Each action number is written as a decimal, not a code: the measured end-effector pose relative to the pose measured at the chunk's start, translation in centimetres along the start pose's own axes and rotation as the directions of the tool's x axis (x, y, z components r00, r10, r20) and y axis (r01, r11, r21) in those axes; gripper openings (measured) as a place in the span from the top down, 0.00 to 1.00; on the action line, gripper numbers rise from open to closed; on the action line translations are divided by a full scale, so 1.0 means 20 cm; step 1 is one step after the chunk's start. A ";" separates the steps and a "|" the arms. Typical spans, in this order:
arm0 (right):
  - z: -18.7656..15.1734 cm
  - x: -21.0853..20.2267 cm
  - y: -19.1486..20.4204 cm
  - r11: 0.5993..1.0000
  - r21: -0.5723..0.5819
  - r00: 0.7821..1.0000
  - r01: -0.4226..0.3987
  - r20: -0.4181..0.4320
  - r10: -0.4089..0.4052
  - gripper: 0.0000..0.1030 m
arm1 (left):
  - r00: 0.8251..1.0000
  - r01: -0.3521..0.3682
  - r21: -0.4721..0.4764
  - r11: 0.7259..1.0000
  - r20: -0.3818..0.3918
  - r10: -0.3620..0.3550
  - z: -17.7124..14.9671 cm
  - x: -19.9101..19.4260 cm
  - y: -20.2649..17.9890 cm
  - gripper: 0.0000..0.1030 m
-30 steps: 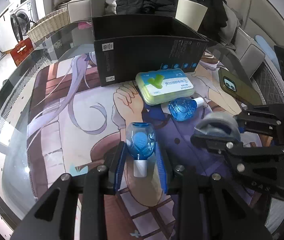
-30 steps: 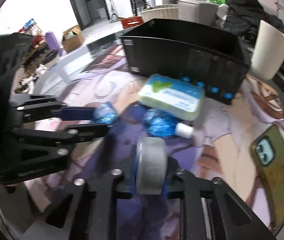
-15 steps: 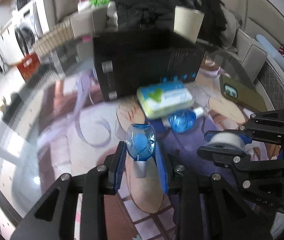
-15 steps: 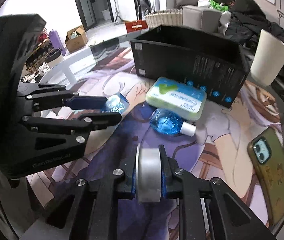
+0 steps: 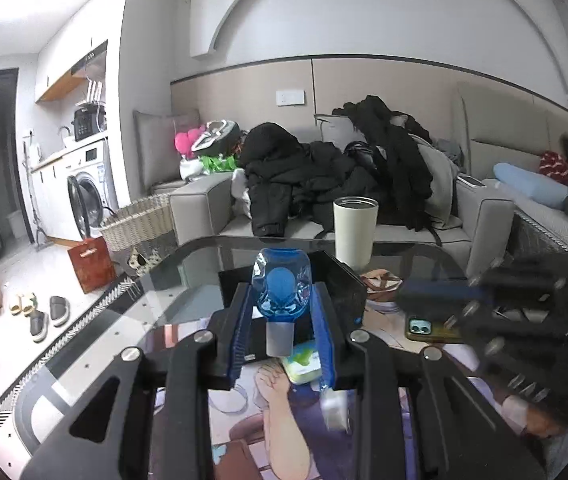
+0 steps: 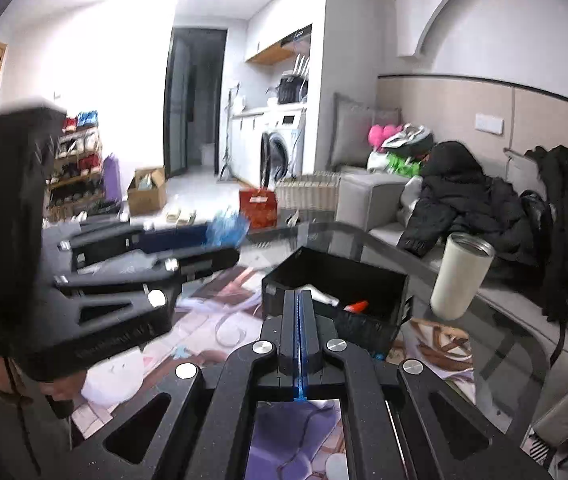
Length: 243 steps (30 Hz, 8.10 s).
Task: Organize rigid objects
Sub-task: 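Lift the USB hub with the right tool while the left tool grasps the blue spray bottle, then carry the USB hub and spray bottle up over the black box, then lower the USB hub into the box and open the right tool, then move the right tool back toward the green earplug case on the mat, then grasp the green-and-white earplug case with the right tool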
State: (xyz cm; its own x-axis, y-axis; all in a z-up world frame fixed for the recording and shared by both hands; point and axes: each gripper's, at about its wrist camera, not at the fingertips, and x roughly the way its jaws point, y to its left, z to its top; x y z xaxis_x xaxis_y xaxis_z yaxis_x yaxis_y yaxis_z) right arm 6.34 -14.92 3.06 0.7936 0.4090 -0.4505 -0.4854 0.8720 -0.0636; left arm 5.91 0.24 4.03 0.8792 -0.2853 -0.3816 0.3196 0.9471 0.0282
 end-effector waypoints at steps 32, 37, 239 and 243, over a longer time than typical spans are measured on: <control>-0.34 0.70 0.22 0.986 0.057 0.846 -0.157 -0.507 0.164 0.35 | 0.858 -0.028 -0.143 0.989 -0.511 -0.049 -0.47 0.27 0.24 0.73; -0.33 0.70 0.19 0.984 0.078 0.839 -0.159 -0.514 0.176 0.44 | 0.867 -0.026 -0.140 0.990 -0.497 -0.048 -0.45 0.26 0.23 0.73; -0.24 0.71 -0.33 0.992 0.123 0.834 0.003 -0.547 0.065 0.59 | 0.808 0.109 -0.056 0.993 -0.577 -0.121 -0.26 0.70 -0.08 0.47; -0.19 0.74 -0.37 0.993 0.114 0.847 0.034 -0.531 0.032 0.55 | 0.798 0.096 -0.063 0.993 -0.592 -0.115 -0.26 0.75 -0.06 0.47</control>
State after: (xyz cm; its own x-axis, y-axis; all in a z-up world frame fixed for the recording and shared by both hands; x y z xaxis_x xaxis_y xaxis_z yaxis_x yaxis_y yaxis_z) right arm 20.21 -16.34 -6.59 0.4622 0.2314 -0.8561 -0.4127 0.9106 0.0233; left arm 16.83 -4.42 -6.42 0.4552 -0.2495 -0.8547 0.3799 0.9226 -0.0670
